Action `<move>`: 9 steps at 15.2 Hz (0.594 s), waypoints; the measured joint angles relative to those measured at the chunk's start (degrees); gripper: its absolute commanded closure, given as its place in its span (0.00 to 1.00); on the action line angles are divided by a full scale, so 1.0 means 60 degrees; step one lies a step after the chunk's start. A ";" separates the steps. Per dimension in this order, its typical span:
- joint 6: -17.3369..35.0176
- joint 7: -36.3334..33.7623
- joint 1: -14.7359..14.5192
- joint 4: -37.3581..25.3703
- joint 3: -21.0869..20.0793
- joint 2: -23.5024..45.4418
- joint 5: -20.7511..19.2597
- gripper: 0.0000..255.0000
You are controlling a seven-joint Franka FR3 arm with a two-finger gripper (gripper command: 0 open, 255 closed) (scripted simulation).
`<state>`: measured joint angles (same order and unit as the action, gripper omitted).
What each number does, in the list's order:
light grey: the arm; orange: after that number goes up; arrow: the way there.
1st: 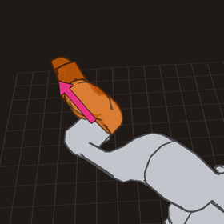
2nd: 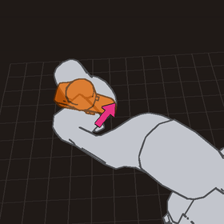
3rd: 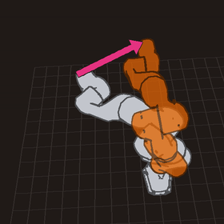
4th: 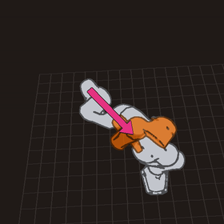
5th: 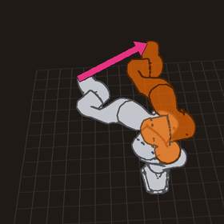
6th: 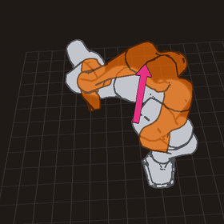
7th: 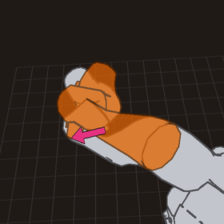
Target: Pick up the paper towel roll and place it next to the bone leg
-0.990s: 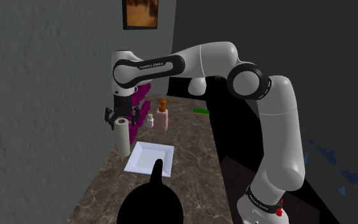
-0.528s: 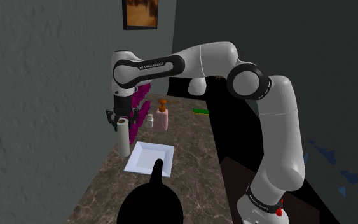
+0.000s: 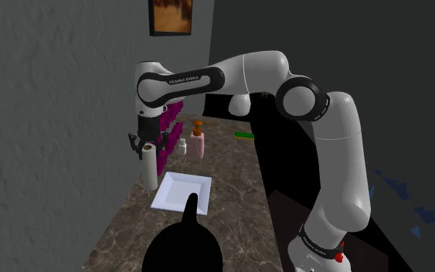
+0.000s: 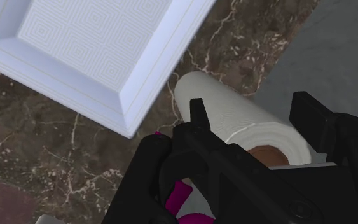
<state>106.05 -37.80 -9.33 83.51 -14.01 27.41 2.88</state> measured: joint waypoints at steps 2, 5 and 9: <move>-0.0134 -0.0012 0.0001 -0.0103 -0.0005 -0.0028 0.0006 1.00; -0.0437 -0.0060 -0.0007 -0.0350 -0.0013 -0.0096 0.0010 1.00; -0.0926 -0.0099 -0.0009 -0.0816 -0.0015 -0.0126 0.0006 1.00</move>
<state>100.50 -38.39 -9.38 78.61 -14.10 26.66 2.92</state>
